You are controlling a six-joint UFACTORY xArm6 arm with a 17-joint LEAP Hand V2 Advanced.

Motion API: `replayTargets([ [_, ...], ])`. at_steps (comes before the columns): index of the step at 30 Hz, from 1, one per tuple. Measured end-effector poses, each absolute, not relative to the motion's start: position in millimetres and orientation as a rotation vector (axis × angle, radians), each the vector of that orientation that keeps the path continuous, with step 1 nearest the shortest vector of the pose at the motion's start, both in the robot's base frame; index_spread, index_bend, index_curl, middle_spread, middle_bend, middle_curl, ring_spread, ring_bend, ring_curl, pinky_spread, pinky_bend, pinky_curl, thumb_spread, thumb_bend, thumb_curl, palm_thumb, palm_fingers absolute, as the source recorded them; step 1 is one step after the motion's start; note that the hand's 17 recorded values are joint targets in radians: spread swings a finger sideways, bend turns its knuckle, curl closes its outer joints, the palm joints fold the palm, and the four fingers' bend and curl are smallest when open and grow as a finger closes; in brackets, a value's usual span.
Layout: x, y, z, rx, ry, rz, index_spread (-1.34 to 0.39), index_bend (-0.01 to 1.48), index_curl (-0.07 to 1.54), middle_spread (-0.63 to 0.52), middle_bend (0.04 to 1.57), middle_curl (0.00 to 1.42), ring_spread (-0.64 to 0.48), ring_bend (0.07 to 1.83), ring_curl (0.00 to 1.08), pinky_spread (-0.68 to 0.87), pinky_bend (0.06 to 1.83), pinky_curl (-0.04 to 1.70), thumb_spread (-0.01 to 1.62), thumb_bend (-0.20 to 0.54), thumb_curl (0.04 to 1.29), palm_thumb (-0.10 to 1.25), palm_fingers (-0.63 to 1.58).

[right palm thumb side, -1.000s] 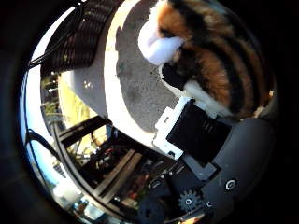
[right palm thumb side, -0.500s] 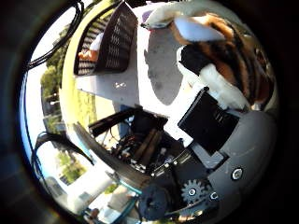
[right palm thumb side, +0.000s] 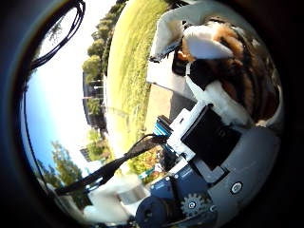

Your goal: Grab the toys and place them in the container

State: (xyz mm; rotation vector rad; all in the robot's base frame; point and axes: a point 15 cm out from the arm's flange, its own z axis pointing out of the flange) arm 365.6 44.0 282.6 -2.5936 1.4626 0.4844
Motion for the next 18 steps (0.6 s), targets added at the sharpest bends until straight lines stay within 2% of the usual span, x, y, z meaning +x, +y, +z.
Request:
replayTargets([
  [5, 383.8, 108.3, 316.5, -2.597, 1.394, 0.408, -1.27, 0.53, 0.92, -0.24, 1.26, 1.10, -0.11, 1.50, 0.85, 0.18, 1.49, 0.96, 1.11, -0.017, 0.70, 1.00, 0.79],
  [9, 415.6, 145.4, 329.2, -2.574, 1.376, 0.369, -1.29, 0.51, 1.00, -0.24, 1.27, 1.11, -0.11, 1.52, 0.85, 0.17, 1.51, 0.97, 1.10, -0.017, 0.71, 1.00, 0.78],
  [18, 499.6, 196.8, 272.8, -2.554, 1.456, 0.421, -1.33, 0.48, 1.20, -0.24, 1.30, 1.12, -0.11, 1.56, 0.84, 0.15, 1.54, 0.98, 1.11, -0.015, 0.73, 0.99, 0.73],
])
